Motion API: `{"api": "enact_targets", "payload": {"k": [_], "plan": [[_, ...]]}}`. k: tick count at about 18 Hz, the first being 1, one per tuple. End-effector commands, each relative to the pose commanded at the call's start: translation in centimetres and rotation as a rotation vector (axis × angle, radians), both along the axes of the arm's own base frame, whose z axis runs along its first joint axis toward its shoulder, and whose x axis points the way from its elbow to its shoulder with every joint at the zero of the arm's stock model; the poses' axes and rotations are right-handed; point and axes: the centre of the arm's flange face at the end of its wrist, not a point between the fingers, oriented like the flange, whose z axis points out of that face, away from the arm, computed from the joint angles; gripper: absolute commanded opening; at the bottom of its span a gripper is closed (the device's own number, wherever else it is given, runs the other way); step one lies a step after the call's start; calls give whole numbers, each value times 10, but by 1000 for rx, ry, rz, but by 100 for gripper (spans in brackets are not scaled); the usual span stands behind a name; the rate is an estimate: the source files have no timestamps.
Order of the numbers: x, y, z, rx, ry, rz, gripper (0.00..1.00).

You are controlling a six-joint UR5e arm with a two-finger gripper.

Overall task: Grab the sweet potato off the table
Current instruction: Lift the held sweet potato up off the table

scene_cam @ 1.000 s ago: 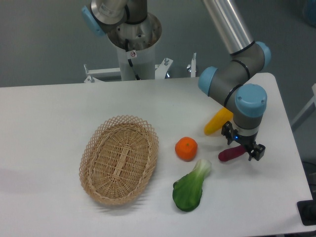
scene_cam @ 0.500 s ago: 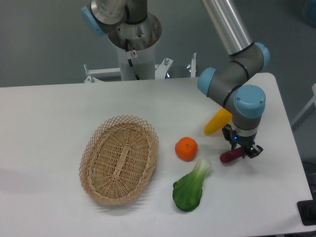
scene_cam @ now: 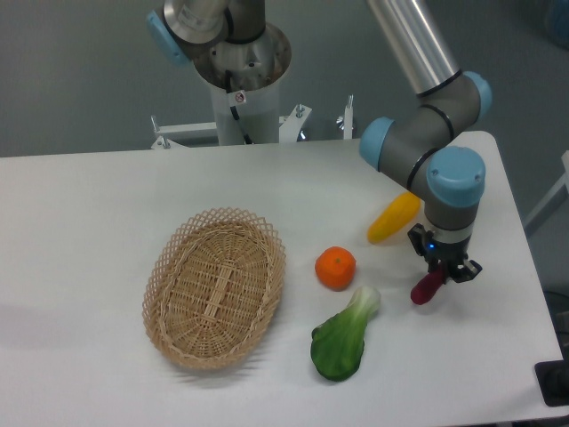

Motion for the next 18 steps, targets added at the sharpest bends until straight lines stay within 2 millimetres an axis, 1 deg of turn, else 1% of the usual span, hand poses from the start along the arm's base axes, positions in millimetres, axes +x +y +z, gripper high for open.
{"api": "enact_targets", "payload": {"k": [3, 6, 10, 11, 12, 14, 15, 18], "plan": [[-2, 4, 35, 20, -37, -1, 25], [1, 8, 73, 97, -66, 0, 25], [16, 3, 123, 219, -88, 12, 25], [18, 0, 132, 240, -90, 25, 25], [20, -2, 138, 250, -90, 46, 25], [17, -15, 147, 255, -93, 71, 25], [18, -17, 155, 269, -88, 74, 25], [22, -15, 172, 321, -86, 119, 25]]}}
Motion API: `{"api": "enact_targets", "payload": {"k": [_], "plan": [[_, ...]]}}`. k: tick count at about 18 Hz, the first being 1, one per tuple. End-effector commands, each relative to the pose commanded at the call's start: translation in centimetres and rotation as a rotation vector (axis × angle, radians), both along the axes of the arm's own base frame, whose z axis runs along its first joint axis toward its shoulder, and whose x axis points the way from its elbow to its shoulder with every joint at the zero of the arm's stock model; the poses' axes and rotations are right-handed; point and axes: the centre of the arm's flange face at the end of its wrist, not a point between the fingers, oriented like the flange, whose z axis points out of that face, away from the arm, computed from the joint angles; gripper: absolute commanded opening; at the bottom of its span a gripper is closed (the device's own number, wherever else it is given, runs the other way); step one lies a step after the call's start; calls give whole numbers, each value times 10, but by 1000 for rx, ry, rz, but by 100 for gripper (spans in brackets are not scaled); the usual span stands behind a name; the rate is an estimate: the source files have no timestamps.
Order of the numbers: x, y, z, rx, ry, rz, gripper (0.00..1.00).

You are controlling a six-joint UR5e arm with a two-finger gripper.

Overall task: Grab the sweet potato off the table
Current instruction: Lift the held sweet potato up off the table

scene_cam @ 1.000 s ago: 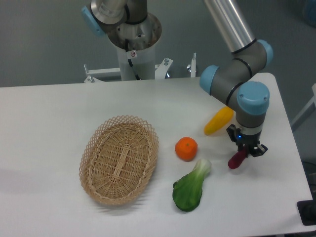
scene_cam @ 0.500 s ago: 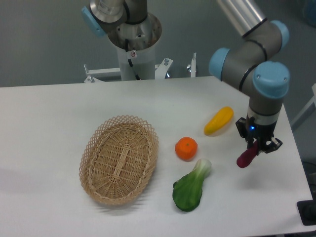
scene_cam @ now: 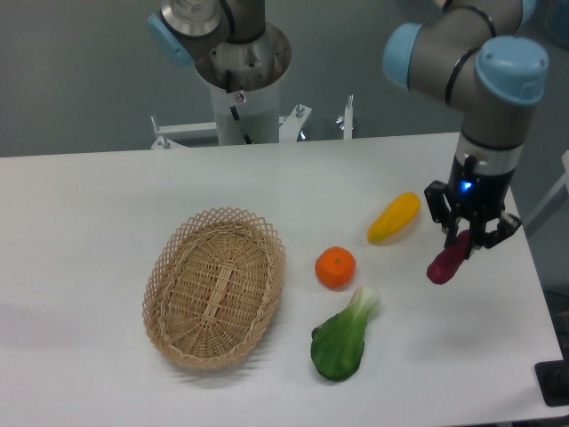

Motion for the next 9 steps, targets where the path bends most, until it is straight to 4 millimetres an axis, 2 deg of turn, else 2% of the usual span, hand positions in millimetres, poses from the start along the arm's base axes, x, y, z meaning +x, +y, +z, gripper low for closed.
{"api": "enact_targets", "payload": {"k": [9], "plan": [[9, 3, 17, 43, -3, 42, 25]]}}
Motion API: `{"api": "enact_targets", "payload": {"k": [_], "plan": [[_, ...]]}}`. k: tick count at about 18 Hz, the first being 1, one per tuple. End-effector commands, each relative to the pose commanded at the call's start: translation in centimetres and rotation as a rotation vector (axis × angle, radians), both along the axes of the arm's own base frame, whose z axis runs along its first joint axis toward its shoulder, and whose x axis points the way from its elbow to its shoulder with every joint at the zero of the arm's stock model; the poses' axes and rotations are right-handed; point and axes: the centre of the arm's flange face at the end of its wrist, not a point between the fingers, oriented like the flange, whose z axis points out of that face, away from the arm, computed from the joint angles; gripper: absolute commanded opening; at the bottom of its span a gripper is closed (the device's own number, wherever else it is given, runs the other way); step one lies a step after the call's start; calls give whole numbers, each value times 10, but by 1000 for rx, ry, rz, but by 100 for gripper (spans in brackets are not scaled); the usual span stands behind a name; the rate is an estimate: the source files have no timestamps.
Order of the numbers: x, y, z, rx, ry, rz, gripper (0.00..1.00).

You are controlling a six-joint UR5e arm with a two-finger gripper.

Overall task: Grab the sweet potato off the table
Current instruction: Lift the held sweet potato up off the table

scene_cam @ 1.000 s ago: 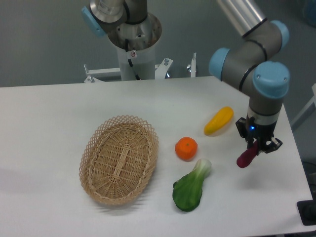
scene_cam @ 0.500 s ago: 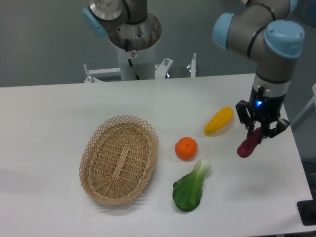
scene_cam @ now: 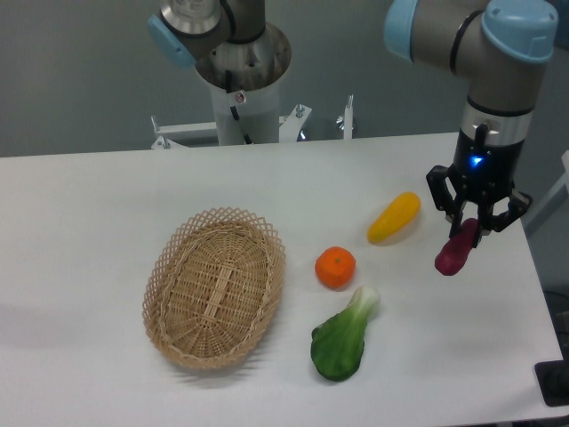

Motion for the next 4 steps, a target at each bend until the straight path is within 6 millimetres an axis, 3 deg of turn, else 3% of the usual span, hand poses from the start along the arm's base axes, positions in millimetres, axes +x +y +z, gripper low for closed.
{"api": "enact_targets", "payload": {"k": [4], "plan": [[1, -1, 2, 13, -3, -1, 25]]}}
